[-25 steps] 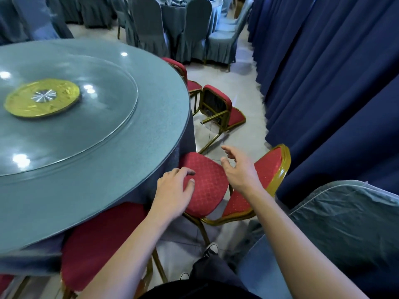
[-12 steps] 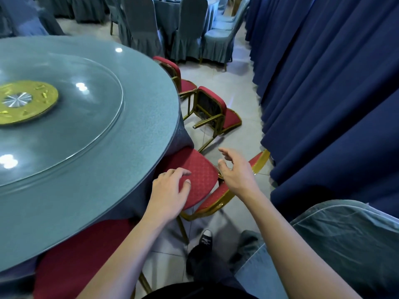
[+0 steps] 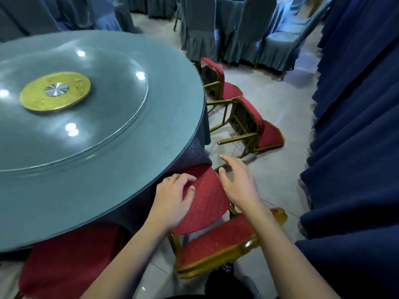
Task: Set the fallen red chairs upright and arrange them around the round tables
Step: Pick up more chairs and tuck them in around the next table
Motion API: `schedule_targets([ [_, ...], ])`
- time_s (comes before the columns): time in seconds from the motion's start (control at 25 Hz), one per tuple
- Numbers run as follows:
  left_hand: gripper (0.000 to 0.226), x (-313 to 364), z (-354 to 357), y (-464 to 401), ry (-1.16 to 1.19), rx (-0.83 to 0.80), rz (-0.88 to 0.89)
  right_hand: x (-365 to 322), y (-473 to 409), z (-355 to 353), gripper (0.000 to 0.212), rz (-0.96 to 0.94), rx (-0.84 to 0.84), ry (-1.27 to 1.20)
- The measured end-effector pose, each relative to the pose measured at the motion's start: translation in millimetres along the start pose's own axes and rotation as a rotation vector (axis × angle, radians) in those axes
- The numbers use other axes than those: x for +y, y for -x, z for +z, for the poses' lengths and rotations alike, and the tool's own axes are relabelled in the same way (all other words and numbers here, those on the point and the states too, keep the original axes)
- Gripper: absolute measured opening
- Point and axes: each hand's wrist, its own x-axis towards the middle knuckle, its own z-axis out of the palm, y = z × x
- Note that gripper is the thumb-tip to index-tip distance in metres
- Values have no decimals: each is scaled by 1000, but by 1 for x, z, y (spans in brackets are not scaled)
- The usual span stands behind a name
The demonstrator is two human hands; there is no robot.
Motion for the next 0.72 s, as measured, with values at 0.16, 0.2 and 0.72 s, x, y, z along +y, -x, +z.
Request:
schedule_targets([
  [0.16,41,41,26,-34,-11,53,-119,40,-52,-28,38,-56,-107,-34],
  [0.2,38,49,29,-42,11,69,-145,48,-67,-30,38,-69,-126,-43],
  [0.72,43,63,38,-101,181,207,-242,52,-126,-31,39,-210,-323,15],
])
